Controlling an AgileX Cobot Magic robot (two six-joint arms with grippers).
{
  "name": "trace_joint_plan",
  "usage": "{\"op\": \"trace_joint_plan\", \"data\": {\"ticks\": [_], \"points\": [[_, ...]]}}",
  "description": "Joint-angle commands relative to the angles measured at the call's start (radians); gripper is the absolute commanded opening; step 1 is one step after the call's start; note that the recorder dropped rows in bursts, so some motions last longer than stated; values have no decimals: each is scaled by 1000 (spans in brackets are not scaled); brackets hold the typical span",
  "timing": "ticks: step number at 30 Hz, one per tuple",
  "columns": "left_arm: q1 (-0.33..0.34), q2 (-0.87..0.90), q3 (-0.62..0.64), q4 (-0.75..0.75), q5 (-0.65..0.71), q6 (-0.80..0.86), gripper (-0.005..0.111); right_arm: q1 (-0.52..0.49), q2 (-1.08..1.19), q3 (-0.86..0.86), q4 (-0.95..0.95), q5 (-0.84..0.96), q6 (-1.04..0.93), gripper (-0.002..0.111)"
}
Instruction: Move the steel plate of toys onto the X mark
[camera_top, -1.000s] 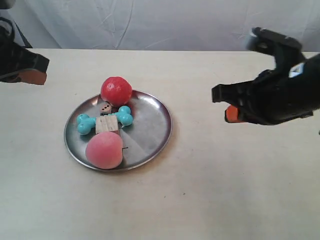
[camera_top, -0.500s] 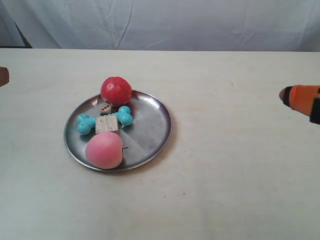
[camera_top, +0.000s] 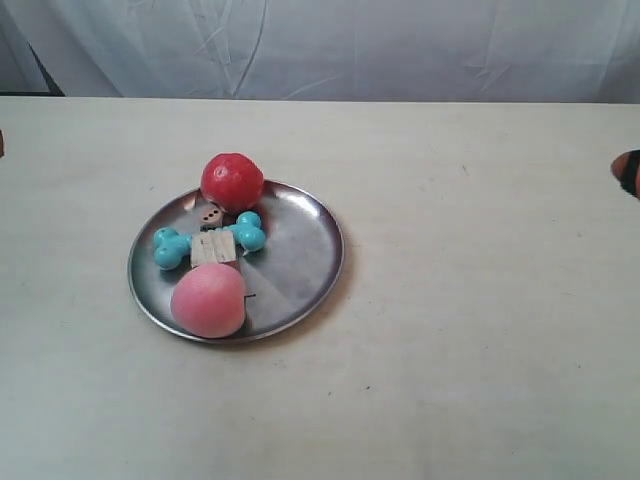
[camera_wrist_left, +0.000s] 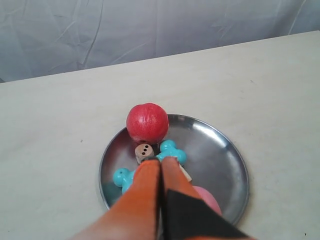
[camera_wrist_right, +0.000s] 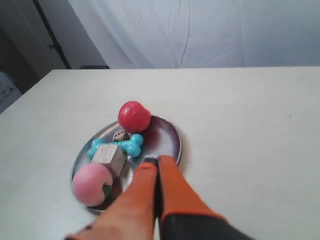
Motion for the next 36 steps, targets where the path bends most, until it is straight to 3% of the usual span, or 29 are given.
{"op": "trace_joint_plan", "data": {"ticks": [1,6,9,17,36], "points": [[-4,-6,5,-1,-18,1,0,-111,-140,97,-67,-22,-6,0],[-4,-6,5,-1,-18,1,0,-282,-305,301,-100,-140,-6,0],[-4,-6,5,-1,-18,1,0,-327,-379,409,-121,-214,-6,0],[-4,-6,5,-1,-18,1,0,-327,-477,589,-183,-211,-6,0],[-4,-6,5,1,-19,1,0,-325,-477,589,-184,-217,0,0]]}}
